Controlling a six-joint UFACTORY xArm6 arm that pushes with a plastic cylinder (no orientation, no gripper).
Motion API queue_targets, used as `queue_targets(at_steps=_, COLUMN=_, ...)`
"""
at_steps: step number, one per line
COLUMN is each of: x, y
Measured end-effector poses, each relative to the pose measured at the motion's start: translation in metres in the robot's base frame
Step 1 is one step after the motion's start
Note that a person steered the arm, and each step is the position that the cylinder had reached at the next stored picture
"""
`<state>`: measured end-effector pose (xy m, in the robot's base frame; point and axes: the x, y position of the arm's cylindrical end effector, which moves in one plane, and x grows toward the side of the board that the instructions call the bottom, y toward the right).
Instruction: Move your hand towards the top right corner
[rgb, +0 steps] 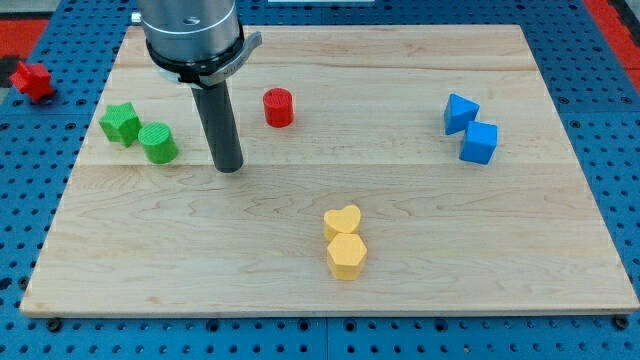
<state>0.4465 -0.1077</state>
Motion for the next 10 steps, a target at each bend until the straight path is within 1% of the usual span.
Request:
queue_targets(at_steps=1, x=-0.001, y=0.012)
queue_targets(at_steps=2, x=-0.026, y=0.018)
queue_targets(at_steps=3, x=-0.037, y=0.019)
queue_targets(at_steps=6, x=-0.039, y=0.029)
queue_targets(at_steps=10, x=-0.039, y=0.084)
